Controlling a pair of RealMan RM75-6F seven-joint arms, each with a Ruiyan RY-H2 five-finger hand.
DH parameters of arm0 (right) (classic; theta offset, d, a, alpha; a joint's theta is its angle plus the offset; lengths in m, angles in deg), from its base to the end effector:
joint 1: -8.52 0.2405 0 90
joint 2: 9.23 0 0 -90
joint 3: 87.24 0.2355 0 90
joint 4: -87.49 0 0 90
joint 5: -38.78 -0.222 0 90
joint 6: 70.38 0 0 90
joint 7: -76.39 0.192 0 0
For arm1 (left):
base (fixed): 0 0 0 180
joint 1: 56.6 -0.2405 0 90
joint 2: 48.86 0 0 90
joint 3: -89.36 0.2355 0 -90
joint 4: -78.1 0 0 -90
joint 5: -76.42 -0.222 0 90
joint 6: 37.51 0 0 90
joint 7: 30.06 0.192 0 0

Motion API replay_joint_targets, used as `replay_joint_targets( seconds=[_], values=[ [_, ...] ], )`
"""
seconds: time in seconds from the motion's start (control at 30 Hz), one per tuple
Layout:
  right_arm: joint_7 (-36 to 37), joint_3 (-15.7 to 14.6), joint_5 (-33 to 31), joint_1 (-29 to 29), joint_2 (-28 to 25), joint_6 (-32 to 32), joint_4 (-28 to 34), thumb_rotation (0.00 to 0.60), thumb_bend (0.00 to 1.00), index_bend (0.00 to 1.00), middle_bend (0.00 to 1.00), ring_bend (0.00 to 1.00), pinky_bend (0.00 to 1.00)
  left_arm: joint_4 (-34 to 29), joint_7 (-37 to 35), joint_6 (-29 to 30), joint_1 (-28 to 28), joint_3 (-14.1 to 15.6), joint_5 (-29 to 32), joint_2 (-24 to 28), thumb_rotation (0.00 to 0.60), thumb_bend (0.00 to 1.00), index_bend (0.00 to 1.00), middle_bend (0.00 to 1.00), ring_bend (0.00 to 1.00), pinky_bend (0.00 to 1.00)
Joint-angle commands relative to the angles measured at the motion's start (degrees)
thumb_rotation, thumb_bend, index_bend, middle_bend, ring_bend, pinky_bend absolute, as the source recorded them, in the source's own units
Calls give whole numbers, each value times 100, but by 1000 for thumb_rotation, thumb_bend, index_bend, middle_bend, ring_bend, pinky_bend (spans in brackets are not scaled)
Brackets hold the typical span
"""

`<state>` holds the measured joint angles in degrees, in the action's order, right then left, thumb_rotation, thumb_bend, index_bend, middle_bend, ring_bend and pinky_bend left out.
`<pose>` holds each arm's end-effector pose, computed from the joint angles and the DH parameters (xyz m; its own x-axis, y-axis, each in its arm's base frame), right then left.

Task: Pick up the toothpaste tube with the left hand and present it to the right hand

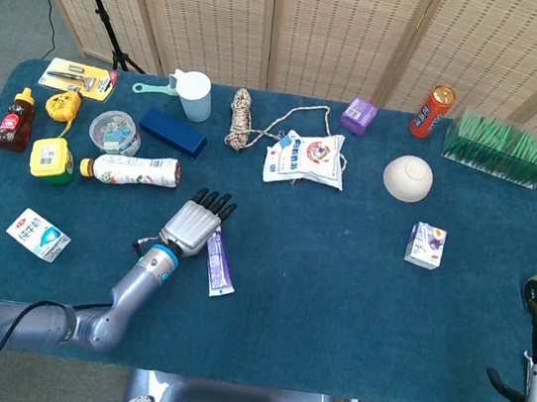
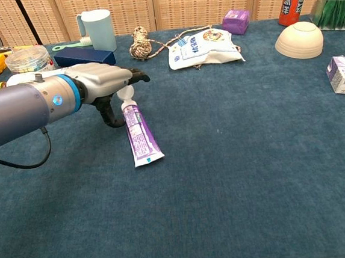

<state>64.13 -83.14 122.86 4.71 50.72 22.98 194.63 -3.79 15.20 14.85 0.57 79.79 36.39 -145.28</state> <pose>-0.2761 -0.1870 0.1697 0.4332 0.0776 0.8980 -0.8936 0.1667 0.4167 -0.0710 0.3858 -0.1009 0.6755 0.2815 0.6815 0.7218 -0.4412 -0.5332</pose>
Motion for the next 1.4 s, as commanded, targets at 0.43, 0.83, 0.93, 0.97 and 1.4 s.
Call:
replay_joint_targets(
  seconds=[0.43, 0.83, 0.93, 0.97, 1.4],
  values=[
    [30, -7, 58, -75, -69, 105, 48, 600, 0, 49, 0, 0, 0, -302, -628, 260, 223, -276, -997, -76, 600, 282, 13, 0, 0, 43],
    [38, 11, 109, 15, -22, -17, 14, 600, 0, 49, 0, 0, 0, -1981, -1545, 629, -506, 379, -2417, 1017, 600, 282, 409, 165, 216, 132],
    [33, 2, 124, 5, -16, -3, 21, 600, 0, 49, 0, 0, 0, -2174, -1925, 487, -582, 401, -2444, 1066, 600, 282, 409, 176, 228, 200],
    [34, -1, 128, -1, -17, 5, 23, 600, 0, 49, 0, 0, 0, -2185, -2013, 426, -581, 391, -2434, 1078, 600, 282, 409, 179, 231, 210],
    [58, -23, 144, -87, -61, 108, 31, 600, 0, 49, 0, 0, 0, -1633, -1917, 24, -300, 375, -2496, 704, 600, 282, 456, 211, 247, 340]
  ],
)
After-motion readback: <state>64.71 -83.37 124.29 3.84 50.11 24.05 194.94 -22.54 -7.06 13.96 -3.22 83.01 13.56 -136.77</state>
